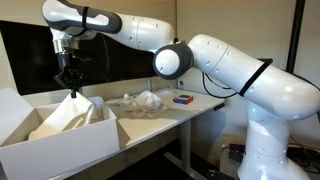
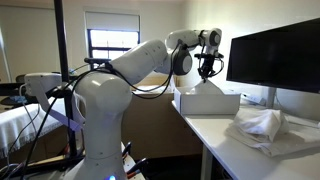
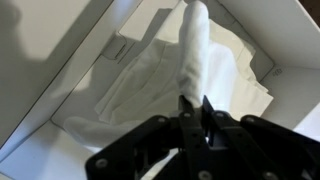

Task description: Take two folded white cloths out of the white box on the left

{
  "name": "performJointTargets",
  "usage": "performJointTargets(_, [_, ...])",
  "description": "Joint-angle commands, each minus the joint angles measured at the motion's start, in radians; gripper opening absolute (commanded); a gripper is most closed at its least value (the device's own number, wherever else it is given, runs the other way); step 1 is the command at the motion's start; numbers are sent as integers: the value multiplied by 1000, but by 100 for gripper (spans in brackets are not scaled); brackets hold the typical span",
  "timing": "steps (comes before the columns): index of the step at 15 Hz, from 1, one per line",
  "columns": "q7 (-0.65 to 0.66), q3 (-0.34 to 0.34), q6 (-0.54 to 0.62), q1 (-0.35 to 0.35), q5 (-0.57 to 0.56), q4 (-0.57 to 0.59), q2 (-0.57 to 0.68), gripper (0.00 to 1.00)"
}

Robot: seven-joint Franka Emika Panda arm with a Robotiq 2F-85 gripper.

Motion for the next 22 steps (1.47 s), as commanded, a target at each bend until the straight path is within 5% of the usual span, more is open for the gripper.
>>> performJointTargets(1, [-41, -7, 7, -11, -2, -15, -42, 3])
performJointTargets(22, [-106, -57, -2, -92, -25, -11, -212, 3])
